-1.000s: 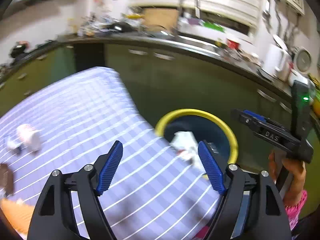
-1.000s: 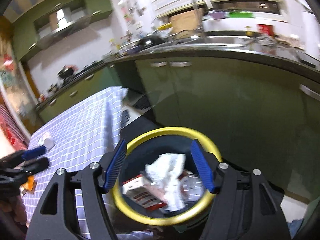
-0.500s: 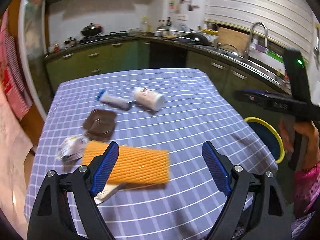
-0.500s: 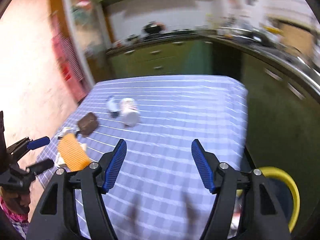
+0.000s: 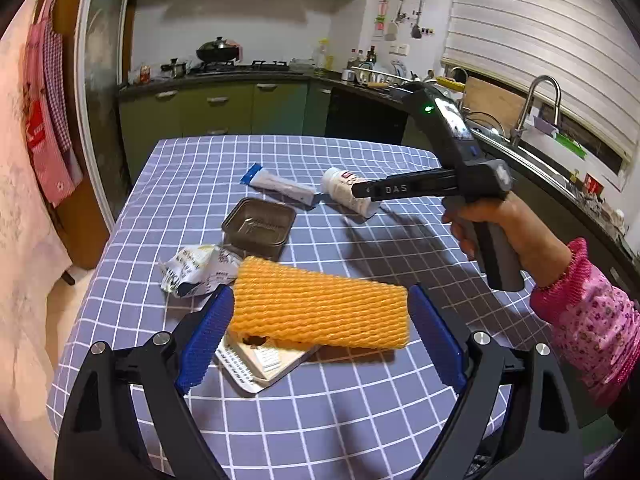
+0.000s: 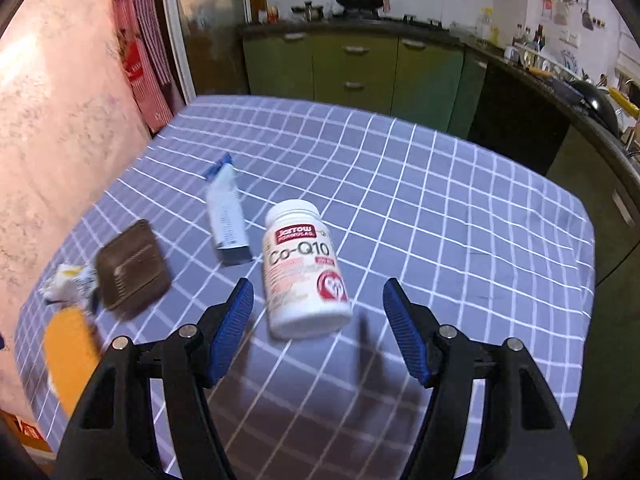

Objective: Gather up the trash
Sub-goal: 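Grasp the white pill bottle with the right tool, then carry the white pill bottle over the bin and open the right tool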

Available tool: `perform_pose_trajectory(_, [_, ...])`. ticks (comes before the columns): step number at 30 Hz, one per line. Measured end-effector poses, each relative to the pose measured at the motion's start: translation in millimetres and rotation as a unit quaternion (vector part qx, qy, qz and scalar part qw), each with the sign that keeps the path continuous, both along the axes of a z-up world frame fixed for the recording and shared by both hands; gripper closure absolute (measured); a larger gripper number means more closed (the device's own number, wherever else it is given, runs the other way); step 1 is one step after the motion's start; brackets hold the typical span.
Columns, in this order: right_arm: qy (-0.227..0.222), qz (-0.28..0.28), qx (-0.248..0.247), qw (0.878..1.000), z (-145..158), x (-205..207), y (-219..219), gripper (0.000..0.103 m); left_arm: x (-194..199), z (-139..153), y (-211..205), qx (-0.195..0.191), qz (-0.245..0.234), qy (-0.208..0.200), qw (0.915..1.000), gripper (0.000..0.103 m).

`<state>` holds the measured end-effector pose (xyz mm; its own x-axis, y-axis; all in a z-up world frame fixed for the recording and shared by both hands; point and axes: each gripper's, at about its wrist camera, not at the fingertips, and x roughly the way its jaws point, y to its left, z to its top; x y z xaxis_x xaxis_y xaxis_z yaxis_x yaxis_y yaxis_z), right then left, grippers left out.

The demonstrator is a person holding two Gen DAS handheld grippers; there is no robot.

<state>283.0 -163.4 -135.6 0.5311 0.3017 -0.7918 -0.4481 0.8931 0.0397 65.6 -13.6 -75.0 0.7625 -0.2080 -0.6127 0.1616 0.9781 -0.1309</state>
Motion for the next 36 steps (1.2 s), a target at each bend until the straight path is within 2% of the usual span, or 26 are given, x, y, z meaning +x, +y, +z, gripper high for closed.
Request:
perform_pose_trajectory(5, [0.017,0.002,-0.003,1.000,-15.2,13.0,10.7,0.039,2.3,-7.6,7.0,-0.009,0.004,0.006,0.9999,0.016])
perform_pose_trajectory(8, [0.019,-0.003,-0.007,1.000,-18.9,14.2,14.6,0.059,3.0,-9.3,7.2,-0.010,0.005,0.007,0.9999,0.016])
perform_pose_trajectory(9, [0.017,-0.007,-0.011,1.000,-18.6,10.0,14.4,0.059,2.5,-9.6,7.6,-0.010,0.005,0.007,0.9999,0.016])
perform_pose_trajectory(14, [0.006,-0.002,0.004,1.000,-5.9,-21.4,7.0,0.059,0.7,-10.5,5.2,-0.011,0.007,0.006,0.9999,0.016])
perform_pose_trajectory(22, [-0.022,-0.023,0.087,0.996,30.8,-109.8,-43.5,0.059,-3.5,-9.6,-6.3,-0.006,-0.003,0.003,1.0000,0.016])
perform_pose_trajectory(26, [-0.046,-0.070,0.110,0.990,45.3,-162.0,-88.9,0.059,-6.1,-9.0,-15.7,-0.003,-0.012,0.004,0.9999,0.016])
perform_pose_trajectory(30, [-0.074,-0.135,0.102,0.983,53.6,-207.0,-138.3,0.059,-10.3,-7.9,-25.2,-0.001,-0.023,0.002,0.9997,0.016])
perform_pose_trajectory(34, [-0.080,-0.218,0.091,0.968,51.1,-231.2,-196.5,0.059,-15.0,-8.3,-35.8,0.002,-0.031,0.003,0.9995,0.016])
perform_pose_trajectory(36, [-0.068,-0.271,0.086,0.956,39.9,-237.9,-232.9,0.058,-17.9,-8.1,-40.3,0.006,-0.034,0.004,0.9994,0.016])
